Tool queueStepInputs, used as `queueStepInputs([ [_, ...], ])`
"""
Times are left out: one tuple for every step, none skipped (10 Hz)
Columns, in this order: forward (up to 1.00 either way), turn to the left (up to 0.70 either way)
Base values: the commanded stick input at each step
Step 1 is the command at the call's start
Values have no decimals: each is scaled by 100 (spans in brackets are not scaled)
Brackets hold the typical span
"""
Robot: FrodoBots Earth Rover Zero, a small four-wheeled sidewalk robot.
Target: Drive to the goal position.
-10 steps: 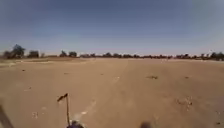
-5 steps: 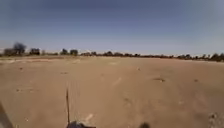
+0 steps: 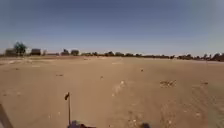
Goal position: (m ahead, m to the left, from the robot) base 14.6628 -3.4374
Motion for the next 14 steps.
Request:
queueStepInputs([
  [70,0],
  [70,0],
  [70,0],
  [70,0],
  [70,0],
  [70,0],
  [70,0],
  [70,0],
  [70,0],
  [70,0],
  [70,0],
  [70,0],
  [70,0],
  [70,0],
])
